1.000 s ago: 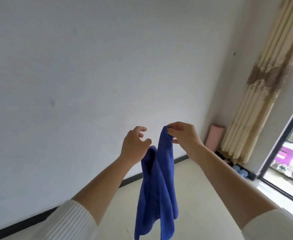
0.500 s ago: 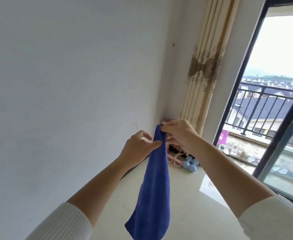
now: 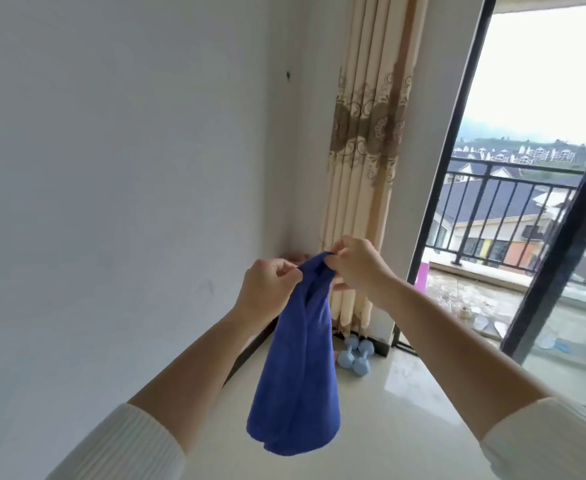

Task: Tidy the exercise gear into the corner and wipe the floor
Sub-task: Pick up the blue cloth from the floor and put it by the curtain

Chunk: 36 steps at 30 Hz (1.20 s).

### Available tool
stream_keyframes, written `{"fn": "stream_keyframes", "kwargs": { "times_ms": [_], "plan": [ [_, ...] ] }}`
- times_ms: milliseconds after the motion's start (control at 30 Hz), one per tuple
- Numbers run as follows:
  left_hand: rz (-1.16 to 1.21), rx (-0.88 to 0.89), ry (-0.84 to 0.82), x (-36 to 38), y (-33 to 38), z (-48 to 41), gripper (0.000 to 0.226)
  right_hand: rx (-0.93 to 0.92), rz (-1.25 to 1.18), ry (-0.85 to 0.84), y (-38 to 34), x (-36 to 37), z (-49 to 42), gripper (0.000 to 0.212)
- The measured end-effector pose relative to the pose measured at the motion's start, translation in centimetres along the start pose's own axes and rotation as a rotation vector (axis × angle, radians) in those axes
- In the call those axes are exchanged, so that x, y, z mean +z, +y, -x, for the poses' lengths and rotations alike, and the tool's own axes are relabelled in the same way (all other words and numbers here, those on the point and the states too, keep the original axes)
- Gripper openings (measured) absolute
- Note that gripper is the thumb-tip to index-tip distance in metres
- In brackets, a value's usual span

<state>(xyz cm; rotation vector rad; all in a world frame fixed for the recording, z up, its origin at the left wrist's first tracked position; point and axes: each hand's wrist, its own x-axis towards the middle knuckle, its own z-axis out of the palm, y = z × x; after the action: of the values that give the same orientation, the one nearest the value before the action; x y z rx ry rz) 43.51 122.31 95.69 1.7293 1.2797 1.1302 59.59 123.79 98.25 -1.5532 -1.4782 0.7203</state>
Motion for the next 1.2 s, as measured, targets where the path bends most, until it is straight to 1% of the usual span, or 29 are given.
{"fn": "stream_keyframes", "kwargs": {
  "times_ms": [67,133,267,333,367,400,433,467,533,567,600,633,700,733,800,867,900,967,1000,1067,1200],
  "plan": [
    [0.086,-0.075,-0.015,1.7,-0.2,-5.7,0.033,-0.128,0.265,0.012,1.5,-1.1,-4.9,0.005],
    [0.13,-0.116,-0.031,2.9,-0.4,-11.1,0.032,-0.221,0.438,-0.012,2.8,-2.3,-9.4,0.006],
    [0.079,-0.091,-0.109,4.6,-0.7,-20.9,0.023,-0.387,0.614,-0.053,5.1,-3.9,-18.3,0.014],
    [0.003,-0.07,-0.159,5.4,-1.2,-25.2,0.012,-0.463,0.717,0.003,6.4,-4.2,-22.6,0.013],
    [-0.038,-0.057,-0.175,5.9,-1.4,-27.4,0.011,-0.462,0.735,0.044,7.0,-4.3,-25.0,0.011],
    [-0.072,-0.044,-0.176,6.2,-1.7,-29.7,0.012,-0.422,0.708,0.087,7.5,-4.3,-27.6,0.012],
    [-0.102,-0.032,-0.163,6.4,-2.1,-32.0,0.012,-0.344,0.613,0.127,8.0,-4.2,-30.4,0.014],
    [-0.136,-0.016,-0.145,6.4,-2.4,-34.4,0.011,-0.236,0.449,0.146,8.1,-4.0,-33.2,0.018],
    [-0.233,0.026,-0.125,6.3,-3.2,-39.2,0.01,-0.022,0.047,0.12,8.1,-3.6,-38.5,0.027],
    [-0.283,0.045,-0.127,6.1,-3.6,-41.7,0.011,0.048,-0.127,0.088,8.3,-3.3,-41.4,0.029],
    [-0.321,0.059,-0.127,6.0,-4.1,-44.1,0.013,0.094,-0.24,0.056,8.4,-2.9,-44.1,0.027],
    [-0.341,0.068,-0.122,5.7,-4.7,-46.6,0.014,0.114,-0.293,0.033,8.4,-2.6,-46.6,0.022],
    [-0.333,0.065,-0.112,4.8,-5.7,-51.7,0.015,0.112,-0.317,0.022,8.4,-2.1,-51.3,0.011],
    [-0.317,0.062,-0.118,4.2,-6.1,-54.4,0.014,0.089,-0.319,0.015,8.3,-2.0,-53.8,0.009],
    [-0.283,0.055,-0.165,2.9,-6.7,-59.5,0.015,0.03,-0.267,-0.003,8.0,-1.9,-58.6,0.01],
    [-0.284,0.051,-0.246,1.8,-7.2,-64.2,0.019,-0.037,-0.173,-0.01,7.6,-2.3,-63.1,0.017],
    [-0.316,0.057,-0.283,1.4,-7.3,-66.4,0.023,-0.083,-0.124,-0.02,7.3,-2.5,-65.5,0.019],
    [-0.421,0.08,-0.318,0.9,-7.6,-70.8,0.029,-0.147,-0.031,-0.044,6.8,-2.9,-69.9,0.015],
    [-0.452,0.1,-0.303,0.7,-7.6,-72.9,0.032,-0.168,0.0,-0.056,6.5,-3.0,-72.1,0.014],
    [-0.439,0.149,-0.216,0.4,-7.6,-77.1,0.033,-0.194,0.027,-0.061,5.7,-3.3,-76.5,0.014],
    [-0.326,0.245,0.013,0.5,-6.8,-85.4,0.027,-0.236,-0.048,-0.034,4.0,-3.9,-85.5,0.017]
  ]
}}
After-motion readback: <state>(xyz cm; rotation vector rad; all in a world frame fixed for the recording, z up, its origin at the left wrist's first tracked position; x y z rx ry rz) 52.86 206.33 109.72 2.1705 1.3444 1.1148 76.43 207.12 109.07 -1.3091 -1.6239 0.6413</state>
